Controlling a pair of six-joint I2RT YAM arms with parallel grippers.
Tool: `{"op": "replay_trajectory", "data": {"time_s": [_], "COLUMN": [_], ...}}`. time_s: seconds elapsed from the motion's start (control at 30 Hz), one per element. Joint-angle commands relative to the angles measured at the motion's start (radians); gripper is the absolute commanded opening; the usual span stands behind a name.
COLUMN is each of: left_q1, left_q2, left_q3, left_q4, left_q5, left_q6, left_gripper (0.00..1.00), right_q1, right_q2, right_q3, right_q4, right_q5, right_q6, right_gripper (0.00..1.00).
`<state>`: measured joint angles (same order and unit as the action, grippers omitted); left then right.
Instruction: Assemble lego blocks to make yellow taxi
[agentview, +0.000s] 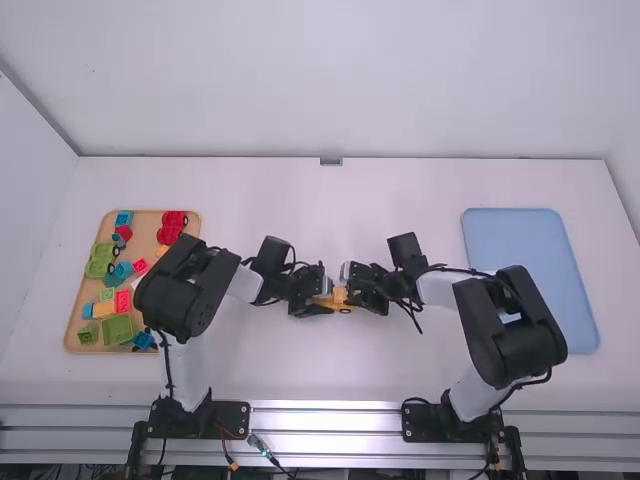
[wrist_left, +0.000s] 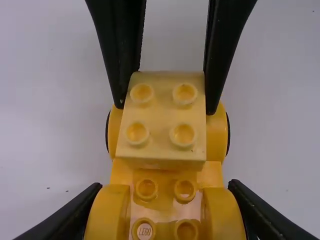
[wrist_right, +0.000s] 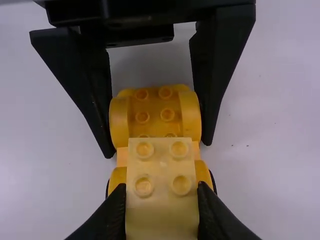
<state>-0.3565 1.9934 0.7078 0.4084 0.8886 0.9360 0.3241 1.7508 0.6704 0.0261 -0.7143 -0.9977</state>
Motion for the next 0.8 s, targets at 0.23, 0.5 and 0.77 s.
{"op": "replay_trajectory", "data": {"time_s": [0.23,0.5,0.77], "left_q1": [-0.005,-0.003,-0.008], "left_q2": [0.01,0.01,0.01], "left_q3": [-0.012,-0.012,-0.011], "left_q4": [-0.008,-0.008,-0.008], "left_q5": [0.011,0.011,0.011], "left_q6": [-0.004,-0.003,-0.003], "left_gripper": [0.59,0.59,0.59], "right_q1": [-0.04,-0.077,-0.071], "right_q2": [0.0,-0.025,-0.096], "right_q3": [-0.003,0.024,0.029], "right_q4": [-0.008,-0.011,-0.051], "right_q5": [0.119,-0.042,-0.096], "right_q6": [0.014,-0.007,-0.092], "right_gripper": [0.47,0.67,0.7]}}
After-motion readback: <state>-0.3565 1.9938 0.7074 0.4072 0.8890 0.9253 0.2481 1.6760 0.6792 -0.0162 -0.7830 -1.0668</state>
